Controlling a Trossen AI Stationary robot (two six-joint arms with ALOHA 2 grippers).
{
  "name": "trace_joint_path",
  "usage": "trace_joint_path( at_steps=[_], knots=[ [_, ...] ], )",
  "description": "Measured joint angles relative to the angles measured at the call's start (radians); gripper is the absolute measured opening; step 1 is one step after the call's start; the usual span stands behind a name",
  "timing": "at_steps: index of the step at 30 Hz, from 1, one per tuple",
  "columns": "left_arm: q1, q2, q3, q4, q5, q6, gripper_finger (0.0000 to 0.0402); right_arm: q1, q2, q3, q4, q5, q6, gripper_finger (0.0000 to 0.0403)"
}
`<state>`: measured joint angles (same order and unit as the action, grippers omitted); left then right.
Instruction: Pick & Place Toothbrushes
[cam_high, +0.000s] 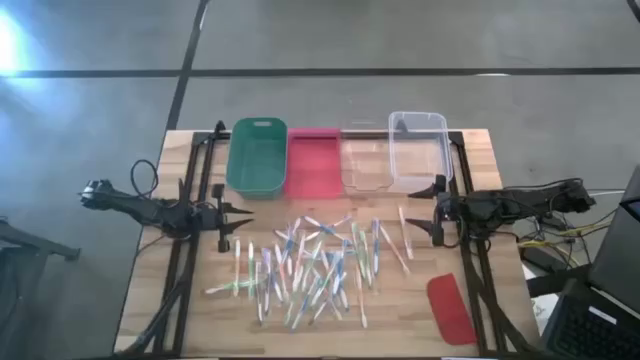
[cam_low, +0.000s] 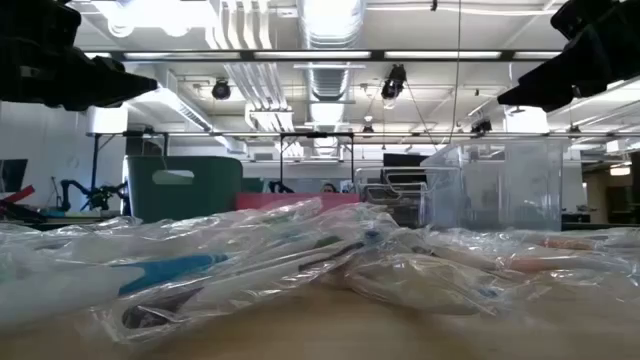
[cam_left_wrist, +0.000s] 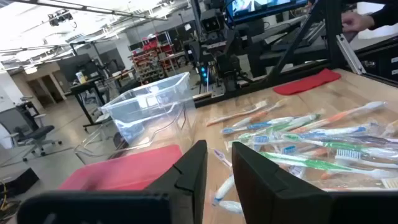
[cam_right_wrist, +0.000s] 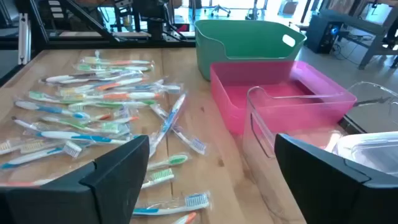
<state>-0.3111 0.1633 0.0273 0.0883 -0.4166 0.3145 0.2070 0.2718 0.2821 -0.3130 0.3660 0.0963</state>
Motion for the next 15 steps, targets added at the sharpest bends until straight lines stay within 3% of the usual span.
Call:
trace_joint_path(
  at_steps=[15],
  knots=[
    [0.0, 0.0, 0.0, 0.0, 0.0, 0.0, 0.0081, 0.0, 0.0, 0.0, 0.0, 0.0, 0.0, 0.0288]
  ],
)
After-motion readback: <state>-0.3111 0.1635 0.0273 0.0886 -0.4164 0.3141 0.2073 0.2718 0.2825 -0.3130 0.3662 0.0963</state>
